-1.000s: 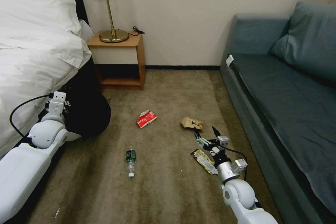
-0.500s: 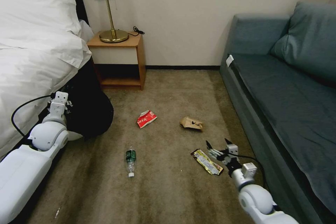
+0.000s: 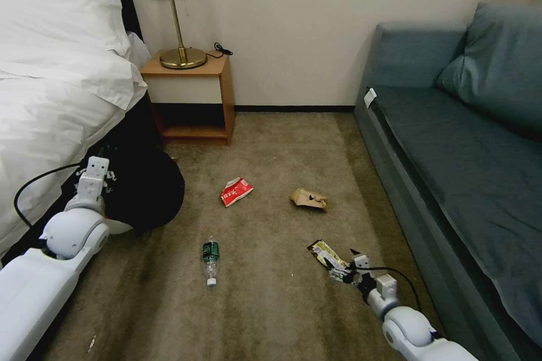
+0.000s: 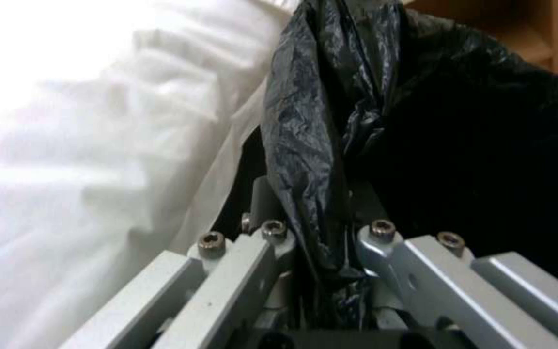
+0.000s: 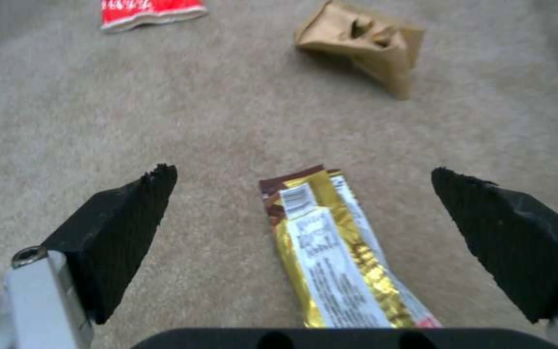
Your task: Pick up the trash bin, then pick up the garbage on the floor and place it into the trash bin.
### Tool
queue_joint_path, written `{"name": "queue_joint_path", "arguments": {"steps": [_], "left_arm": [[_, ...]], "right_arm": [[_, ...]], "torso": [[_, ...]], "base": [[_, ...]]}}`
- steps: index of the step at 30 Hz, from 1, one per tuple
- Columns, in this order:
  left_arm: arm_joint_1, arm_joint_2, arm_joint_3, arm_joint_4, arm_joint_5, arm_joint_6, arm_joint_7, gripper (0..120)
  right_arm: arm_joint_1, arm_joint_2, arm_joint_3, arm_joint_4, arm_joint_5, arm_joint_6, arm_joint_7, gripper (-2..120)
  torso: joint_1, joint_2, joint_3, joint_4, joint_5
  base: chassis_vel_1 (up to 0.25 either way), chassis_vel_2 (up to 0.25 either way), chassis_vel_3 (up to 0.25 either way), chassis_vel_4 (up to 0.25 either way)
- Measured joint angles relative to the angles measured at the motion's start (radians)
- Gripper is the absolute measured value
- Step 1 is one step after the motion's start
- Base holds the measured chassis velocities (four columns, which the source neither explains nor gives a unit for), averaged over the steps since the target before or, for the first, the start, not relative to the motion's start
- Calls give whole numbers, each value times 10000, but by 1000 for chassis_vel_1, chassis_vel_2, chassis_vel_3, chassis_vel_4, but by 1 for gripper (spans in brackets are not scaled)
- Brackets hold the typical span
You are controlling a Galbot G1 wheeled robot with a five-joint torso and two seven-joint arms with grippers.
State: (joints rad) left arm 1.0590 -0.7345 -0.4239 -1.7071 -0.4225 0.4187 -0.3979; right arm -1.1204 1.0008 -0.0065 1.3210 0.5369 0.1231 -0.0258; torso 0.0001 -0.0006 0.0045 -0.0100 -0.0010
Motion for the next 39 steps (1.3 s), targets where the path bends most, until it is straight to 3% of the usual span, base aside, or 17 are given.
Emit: {"name": "queue_joint_path", "arguments": {"steps": [9, 25, 39], "left_arm": [[659, 115, -645, -17, 170, -311, 249, 6], [947, 317, -851, -224, 89, -387, 266, 6], [1324, 258, -1129, -409, 159, -508, 306, 6]], "right_arm": [[1346, 413, -1049, -1775, 295, -9, -357, 100], [2458, 1882, -1058, -4418, -71, 523, -1123, 100], [2904, 2269, -580, -5609, -394, 807, -1317, 100]], "torso": [[0, 0, 0, -4, -3], [0, 0, 0, -4, -1], [0, 0, 0, -4, -1]], "base": [[0, 0, 0, 0], [0, 0, 0, 0], [0, 0, 0, 0]]}}
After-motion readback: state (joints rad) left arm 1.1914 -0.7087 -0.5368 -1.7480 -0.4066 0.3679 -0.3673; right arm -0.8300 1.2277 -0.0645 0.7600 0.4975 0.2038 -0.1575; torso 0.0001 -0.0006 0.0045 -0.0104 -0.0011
